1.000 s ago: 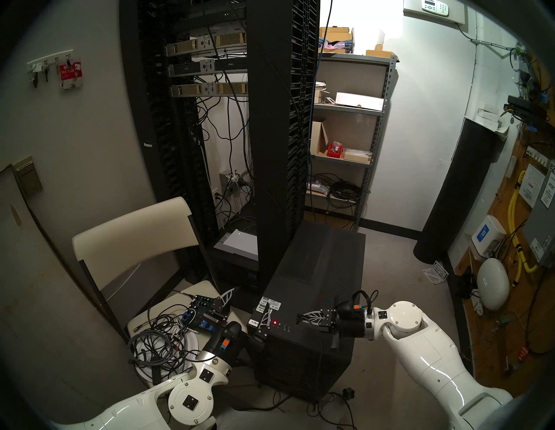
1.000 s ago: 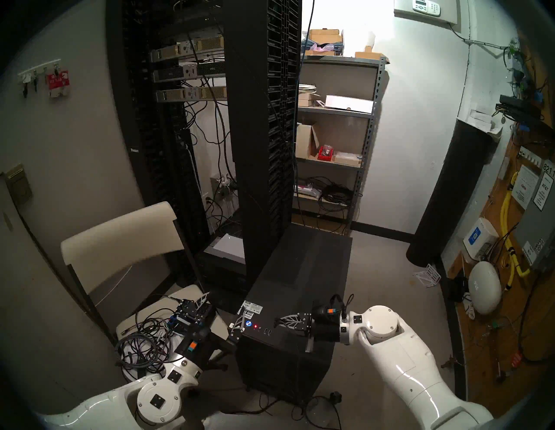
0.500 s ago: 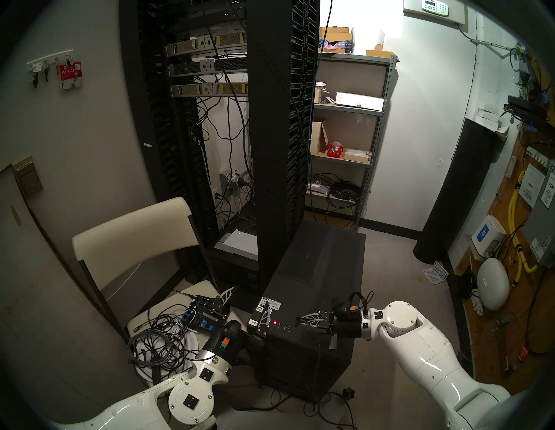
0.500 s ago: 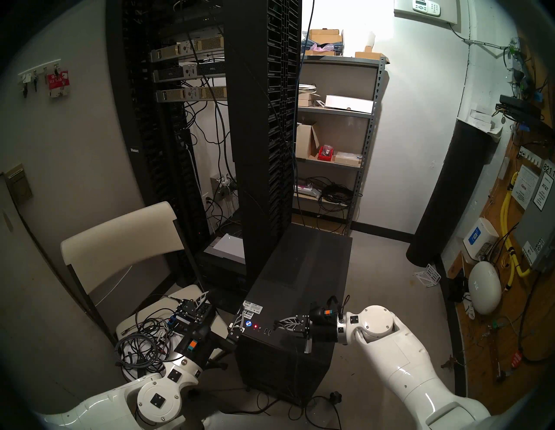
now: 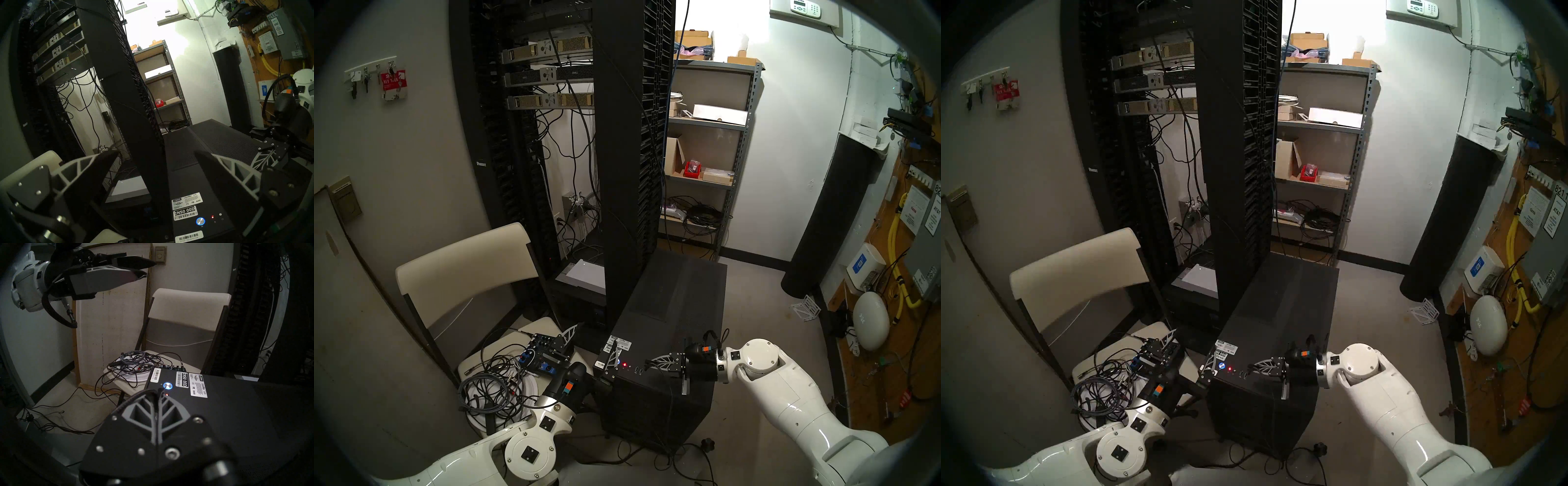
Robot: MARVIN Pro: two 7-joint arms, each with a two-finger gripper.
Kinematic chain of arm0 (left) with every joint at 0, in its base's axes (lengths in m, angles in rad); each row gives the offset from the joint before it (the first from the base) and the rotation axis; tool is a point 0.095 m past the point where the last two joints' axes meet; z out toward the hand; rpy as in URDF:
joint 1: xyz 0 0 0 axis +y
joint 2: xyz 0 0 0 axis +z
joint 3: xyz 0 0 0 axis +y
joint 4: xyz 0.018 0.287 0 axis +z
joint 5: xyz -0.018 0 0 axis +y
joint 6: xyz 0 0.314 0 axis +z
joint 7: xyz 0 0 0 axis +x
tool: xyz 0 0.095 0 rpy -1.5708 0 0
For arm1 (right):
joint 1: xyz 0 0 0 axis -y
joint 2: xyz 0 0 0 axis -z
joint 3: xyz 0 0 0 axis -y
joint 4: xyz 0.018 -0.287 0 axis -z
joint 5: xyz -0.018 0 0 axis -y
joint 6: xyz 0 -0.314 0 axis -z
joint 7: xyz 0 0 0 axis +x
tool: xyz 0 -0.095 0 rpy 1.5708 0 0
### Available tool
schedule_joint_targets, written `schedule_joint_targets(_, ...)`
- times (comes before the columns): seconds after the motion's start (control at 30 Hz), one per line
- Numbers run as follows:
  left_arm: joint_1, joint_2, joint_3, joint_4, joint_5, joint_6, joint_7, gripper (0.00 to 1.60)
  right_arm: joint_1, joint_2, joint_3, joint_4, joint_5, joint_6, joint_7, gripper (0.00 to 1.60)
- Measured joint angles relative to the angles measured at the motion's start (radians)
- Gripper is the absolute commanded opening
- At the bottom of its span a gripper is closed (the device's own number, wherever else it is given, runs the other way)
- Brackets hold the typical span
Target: Insert the cable into the workstation's USB slot
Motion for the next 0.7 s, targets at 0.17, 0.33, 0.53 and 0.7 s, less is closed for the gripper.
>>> schedule_joint_targets(0.17,0.0,0.002,-0.001,-0.001,0.0,0.0,0.001,1.6,0.011,-0.003,-0.015,0.003,-0.024,0.015,-0.001,0.0)
schedule_joint_targets(0.33,0.0,0.005,-0.001,-0.001,-0.001,-0.001,0.001,1.6,0.016,-0.007,-0.021,0.003,-0.046,0.026,-0.01,0.0)
schedule_joint_targets(0.53,0.0,0.009,-0.001,-0.002,-0.006,-0.002,0.002,1.6,0.022,-0.012,-0.022,0.008,-0.066,0.035,-0.025,0.0)
schedule_joint_targets(0.7,0.0,0.011,-0.001,-0.003,-0.008,-0.002,0.005,1.6,0.027,-0.017,-0.021,0.022,-0.078,0.029,-0.037,0.0)
